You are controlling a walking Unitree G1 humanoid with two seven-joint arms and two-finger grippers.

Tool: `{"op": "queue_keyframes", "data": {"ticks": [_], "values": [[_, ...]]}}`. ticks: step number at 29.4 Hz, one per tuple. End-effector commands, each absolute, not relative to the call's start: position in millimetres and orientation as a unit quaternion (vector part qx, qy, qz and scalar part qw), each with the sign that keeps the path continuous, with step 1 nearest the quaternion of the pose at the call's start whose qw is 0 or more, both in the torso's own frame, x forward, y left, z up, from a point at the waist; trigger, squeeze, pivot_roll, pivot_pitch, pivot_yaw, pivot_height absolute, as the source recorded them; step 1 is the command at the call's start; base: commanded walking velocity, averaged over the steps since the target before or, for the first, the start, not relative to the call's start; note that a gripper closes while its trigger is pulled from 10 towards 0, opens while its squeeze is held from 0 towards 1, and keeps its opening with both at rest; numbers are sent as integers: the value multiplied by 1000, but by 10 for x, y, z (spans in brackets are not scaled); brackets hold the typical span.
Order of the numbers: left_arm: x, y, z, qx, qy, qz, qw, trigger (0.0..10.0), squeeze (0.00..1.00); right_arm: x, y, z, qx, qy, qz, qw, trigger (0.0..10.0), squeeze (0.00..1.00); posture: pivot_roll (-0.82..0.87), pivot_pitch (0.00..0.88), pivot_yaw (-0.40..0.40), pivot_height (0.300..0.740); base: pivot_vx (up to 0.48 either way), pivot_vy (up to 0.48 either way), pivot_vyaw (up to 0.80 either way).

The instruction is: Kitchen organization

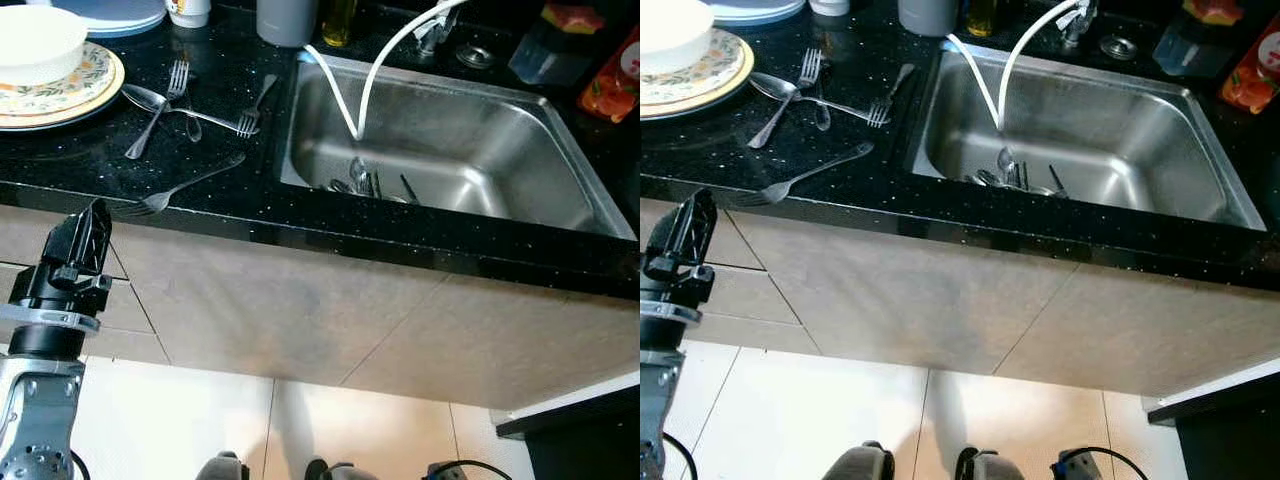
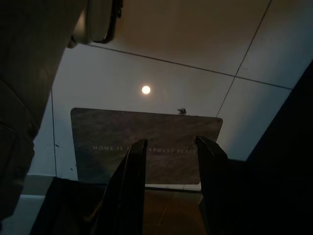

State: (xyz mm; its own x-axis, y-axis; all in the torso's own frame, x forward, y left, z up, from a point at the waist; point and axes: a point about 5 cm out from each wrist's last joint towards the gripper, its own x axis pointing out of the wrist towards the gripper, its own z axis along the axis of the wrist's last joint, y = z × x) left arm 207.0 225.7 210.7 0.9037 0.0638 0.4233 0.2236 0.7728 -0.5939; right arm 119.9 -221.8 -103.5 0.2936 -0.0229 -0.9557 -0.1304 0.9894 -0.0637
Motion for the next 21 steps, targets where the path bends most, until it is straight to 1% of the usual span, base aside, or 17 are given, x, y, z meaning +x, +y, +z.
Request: {"op": "queue_keyframes", "data": {"ticks": [1, 13, 21], "values": [[1970, 2060, 1711, -453, -179, -1, 873, 10000, 0, 1097, -2258, -1056, -65, 608, 28, 791, 10000, 0, 159, 166, -108, 740, 0, 0, 0], [2005, 2112, 1668, -463, -179, -10, 868, 10000, 0, 1078, -2266, -1060, -62, 610, 25, 790, 10000, 0, 147, 167, -108, 740, 0, 0, 0], [2044, 2149, 1654, -487, -187, -9, 853, 10000, 0, 1055, -2281, -1063, -62, 611, 23, 788, 10000, 0, 142, 168, -111, 740, 0, 0, 0]]}}
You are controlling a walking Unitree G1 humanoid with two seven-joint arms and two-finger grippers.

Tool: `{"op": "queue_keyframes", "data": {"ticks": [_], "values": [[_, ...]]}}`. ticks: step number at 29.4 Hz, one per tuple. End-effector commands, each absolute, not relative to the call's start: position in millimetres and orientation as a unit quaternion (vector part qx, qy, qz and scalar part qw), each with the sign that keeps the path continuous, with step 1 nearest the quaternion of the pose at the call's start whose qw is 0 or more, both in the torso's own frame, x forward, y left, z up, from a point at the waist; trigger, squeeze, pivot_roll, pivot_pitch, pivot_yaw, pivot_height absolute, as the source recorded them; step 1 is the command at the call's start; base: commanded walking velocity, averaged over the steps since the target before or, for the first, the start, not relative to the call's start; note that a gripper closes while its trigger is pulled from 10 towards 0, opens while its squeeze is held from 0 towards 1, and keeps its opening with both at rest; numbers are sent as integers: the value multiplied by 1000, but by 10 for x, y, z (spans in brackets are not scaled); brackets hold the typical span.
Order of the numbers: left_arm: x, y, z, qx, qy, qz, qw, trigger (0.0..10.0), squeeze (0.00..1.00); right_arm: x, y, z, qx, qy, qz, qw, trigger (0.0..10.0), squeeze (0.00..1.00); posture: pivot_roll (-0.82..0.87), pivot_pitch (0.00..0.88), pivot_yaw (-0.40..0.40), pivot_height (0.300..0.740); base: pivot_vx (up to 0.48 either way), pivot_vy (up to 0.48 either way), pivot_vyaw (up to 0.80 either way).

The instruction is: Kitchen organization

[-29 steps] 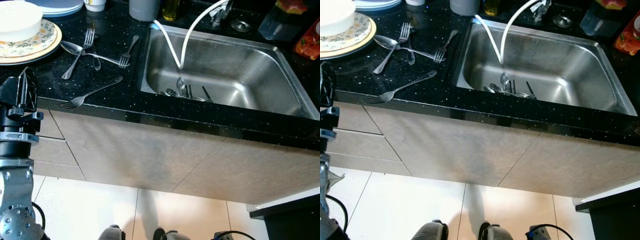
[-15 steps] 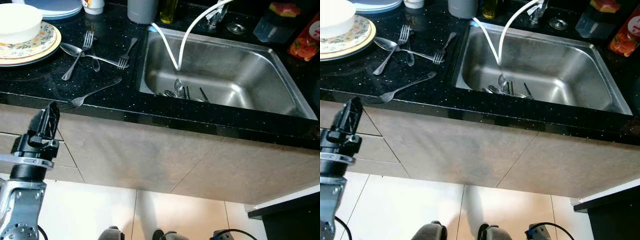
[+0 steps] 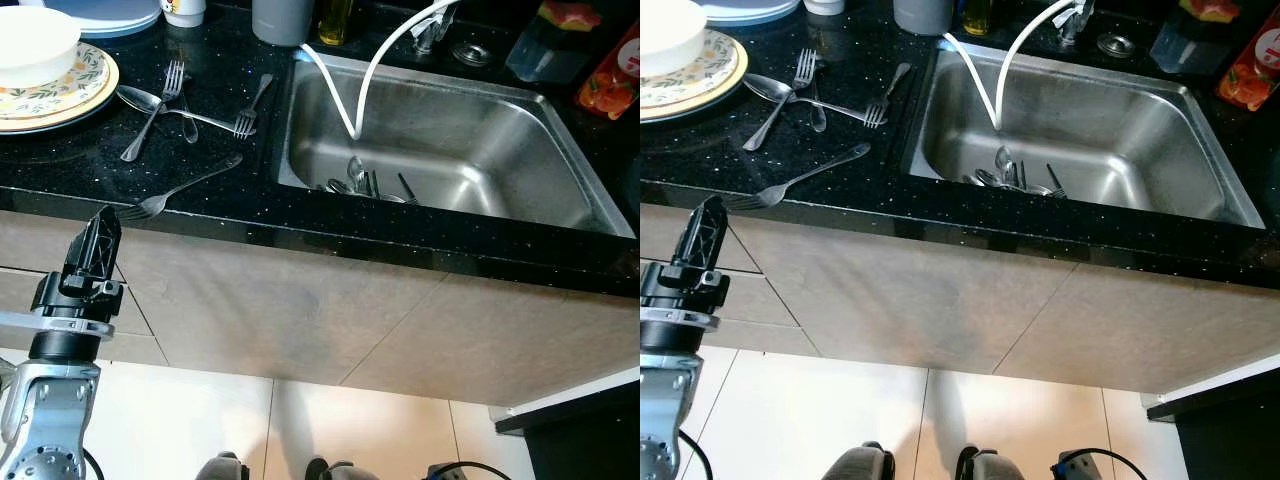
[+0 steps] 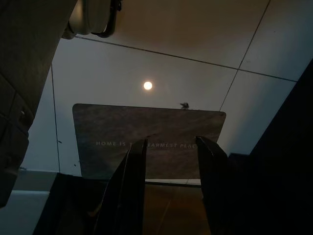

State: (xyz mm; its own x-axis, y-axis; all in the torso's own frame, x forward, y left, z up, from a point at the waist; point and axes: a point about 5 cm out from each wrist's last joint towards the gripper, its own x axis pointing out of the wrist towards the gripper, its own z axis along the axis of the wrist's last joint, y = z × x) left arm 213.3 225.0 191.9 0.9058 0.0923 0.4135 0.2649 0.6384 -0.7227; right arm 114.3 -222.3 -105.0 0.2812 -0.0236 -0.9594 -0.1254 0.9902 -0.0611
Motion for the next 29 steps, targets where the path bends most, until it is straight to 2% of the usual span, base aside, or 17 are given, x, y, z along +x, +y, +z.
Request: {"op": "queue_keyframes", "data": {"ticks": [1, 29], "values": [[2044, 2149, 1654, -487, -187, -9, 853, 10000, 0, 1055, -2281, -1063, -62, 611, 23, 788, 10000, 0, 142, 168, -111, 740, 0, 0, 0], [2215, 2250, 1672, -506, -181, -21, 843, 10000, 0, 1008, -2299, -1071, -61, 614, 18, 787, 10000, 0, 129, 152, -106, 740, 0, 0, 0]]}}
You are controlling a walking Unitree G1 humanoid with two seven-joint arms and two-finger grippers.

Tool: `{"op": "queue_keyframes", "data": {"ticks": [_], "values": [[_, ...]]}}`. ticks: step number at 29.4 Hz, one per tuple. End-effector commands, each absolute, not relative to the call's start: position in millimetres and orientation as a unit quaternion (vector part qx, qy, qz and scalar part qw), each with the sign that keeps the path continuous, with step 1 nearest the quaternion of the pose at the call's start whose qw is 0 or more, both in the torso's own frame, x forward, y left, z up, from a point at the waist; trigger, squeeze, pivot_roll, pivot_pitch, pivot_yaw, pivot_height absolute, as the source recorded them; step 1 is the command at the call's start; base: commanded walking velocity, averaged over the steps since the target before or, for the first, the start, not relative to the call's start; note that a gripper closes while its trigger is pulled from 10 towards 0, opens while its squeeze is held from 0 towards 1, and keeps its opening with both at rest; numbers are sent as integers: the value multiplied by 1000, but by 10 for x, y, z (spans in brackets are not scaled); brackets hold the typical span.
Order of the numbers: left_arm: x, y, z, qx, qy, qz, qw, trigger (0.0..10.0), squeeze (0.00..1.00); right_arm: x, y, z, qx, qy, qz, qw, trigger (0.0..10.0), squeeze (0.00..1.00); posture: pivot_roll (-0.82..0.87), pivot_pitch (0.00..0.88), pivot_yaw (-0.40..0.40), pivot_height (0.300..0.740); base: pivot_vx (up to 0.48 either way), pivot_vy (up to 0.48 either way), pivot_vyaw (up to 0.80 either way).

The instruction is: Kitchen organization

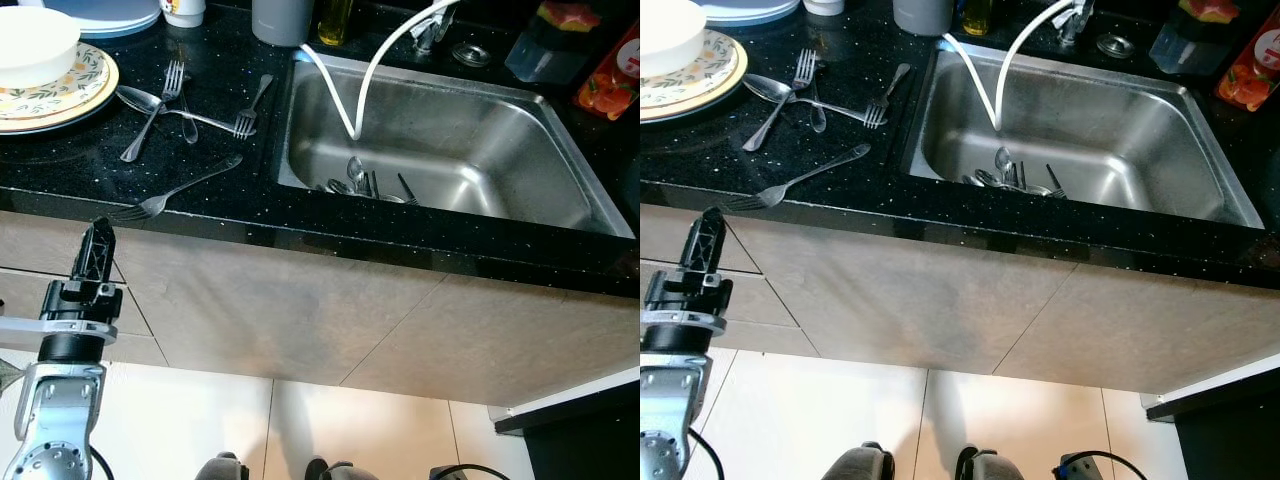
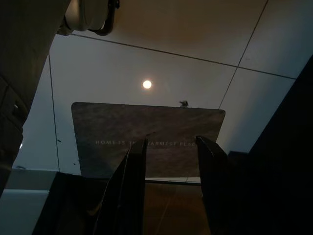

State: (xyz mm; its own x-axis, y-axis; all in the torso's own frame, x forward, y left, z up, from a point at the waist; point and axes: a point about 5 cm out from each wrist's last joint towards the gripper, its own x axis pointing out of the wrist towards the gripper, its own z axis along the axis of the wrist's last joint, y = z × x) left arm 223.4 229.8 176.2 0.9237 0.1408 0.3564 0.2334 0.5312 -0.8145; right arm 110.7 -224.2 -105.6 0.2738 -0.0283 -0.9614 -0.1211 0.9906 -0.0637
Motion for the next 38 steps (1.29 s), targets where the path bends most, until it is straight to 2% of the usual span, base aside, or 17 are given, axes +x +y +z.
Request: {"op": "queue_keyframes", "data": {"ticks": [1, 13, 35, 36, 38], "values": [[2219, 2246, 1676, -507, -180, -25, 843, 10000, 0, 1003, -2299, -1072, -61, 614, 18, 787, 10000, 0, 127, 153, -105, 740, 0, 0, 0], [2285, 2202, 1749, -512, -173, -65, 839, 10000, 0, 970, -2283, -1083, -55, 616, 16, 786, 10000, 0, 122, 165, -96, 740, 0, 0, 0], [2338, 2215, 1848, -508, -180, -82, 838, 10000, 0, 935, -2256, -1098, -51, 618, 14, 784, 10000, 0, 118, 168, -90, 740, 0, 0, 0], [2344, 2221, 1854, -505, -180, -80, 840, 2549, 0, 932, -2256, -1098, -51, 618, 14, 784, 10000, 0, 118, 168, -90, 740, 0, 0, 0], [2344, 2221, 1854, -505, -180, -80, 840, 2549, 0, 932, -2256, -1098, -51, 618, 14, 784, 10000, 0, 118, 168, -90, 740, 0, 0, 0]]}}
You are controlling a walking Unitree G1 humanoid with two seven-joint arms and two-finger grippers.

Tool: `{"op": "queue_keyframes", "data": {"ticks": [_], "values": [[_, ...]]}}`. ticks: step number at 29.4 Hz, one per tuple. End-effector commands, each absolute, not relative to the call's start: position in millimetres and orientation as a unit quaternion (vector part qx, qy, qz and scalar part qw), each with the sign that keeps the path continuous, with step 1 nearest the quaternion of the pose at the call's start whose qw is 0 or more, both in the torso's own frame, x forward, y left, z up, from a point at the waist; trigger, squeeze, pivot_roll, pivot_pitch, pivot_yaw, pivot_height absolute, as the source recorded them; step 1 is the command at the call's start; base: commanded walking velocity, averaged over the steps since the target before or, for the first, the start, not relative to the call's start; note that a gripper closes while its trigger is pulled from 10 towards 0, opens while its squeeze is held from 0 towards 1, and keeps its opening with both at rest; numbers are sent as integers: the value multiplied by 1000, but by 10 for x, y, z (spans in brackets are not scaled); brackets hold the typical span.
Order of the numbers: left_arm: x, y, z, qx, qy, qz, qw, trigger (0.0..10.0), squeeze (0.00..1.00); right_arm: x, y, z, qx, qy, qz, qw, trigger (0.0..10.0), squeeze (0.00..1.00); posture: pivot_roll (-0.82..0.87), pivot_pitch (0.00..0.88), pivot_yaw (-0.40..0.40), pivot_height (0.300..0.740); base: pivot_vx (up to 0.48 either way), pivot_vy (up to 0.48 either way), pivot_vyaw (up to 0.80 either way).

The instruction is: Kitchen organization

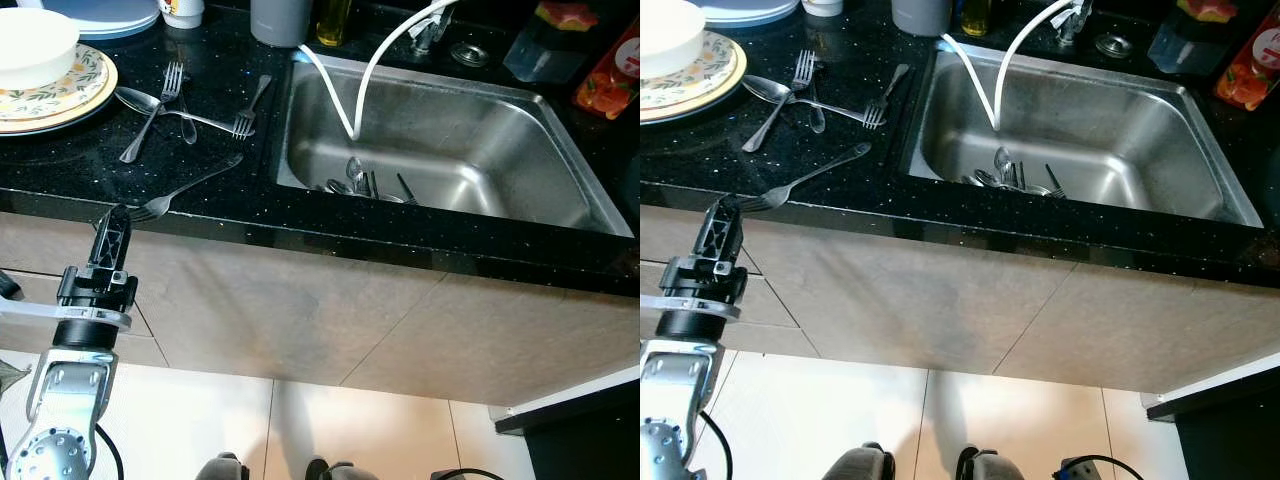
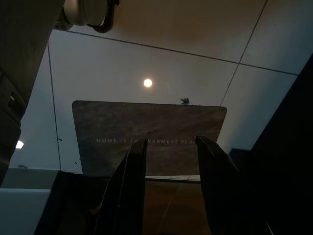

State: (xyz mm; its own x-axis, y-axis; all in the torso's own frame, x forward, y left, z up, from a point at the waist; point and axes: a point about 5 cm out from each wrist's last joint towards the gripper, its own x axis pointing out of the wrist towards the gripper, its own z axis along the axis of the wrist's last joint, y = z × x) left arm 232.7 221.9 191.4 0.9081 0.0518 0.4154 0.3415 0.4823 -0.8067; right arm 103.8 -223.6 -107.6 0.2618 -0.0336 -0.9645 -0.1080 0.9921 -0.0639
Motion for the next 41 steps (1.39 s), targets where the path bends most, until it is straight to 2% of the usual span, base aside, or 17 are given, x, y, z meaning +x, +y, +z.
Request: {"op": "queue_keyframes", "data": {"ticks": [1, 15, 23, 27, 36, 40, 41], "values": [[2350, 2222, 1858, -505, -180, -80, 841, 0, 0, 929, -2257, -1099, -51, 618, 14, 784, 10000, 0, 118, 168, -90, 740, 0, 0, 0], [2376, 2229, 1873, -507, -179, -80, 840, 0, 0, 926, -2268, -1098, -50, 618, 10, 784, 10000, 0, 112, 166, -87, 740, 0, 0, 0], [2400, 2136, 2107, -509, -209, -128, 825, 0, 0, 933, -2259, -1098, -50, 617, 11, 785, 10000, 0, 119, 161, -86, 740, 0, 0, 0], [2476, 2089, 2350, -507, -244, -149, 813, 0, 0, 953, -2237, -1098, -49, 615, 13, 787, 10000, 0, 120, 147, -80, 740, 0, 0, 0], [2666, 2080, 2577, -501, -272, -148, 808, 0, 0, 990, -2212, -1095, -49, 611, 13, 790, 10000, 0, 119, 128, -79, 740, 0, 0, 0], [2773, 2100, 2667, -493, -278, -136, 813, 0, 0, 996, -2210, -1094, -49, 611, 12, 790, 10000, 0, 114, 124, -77, 740, 0, 0, 0], [2812, 2116, 2691, -480, -275, -129, 823, 0, 0, 998, -2208, -1094, -47, 610, 11, 791, 10000, 0, 111, 123, -76, 740, 0, 0, 0]]}}
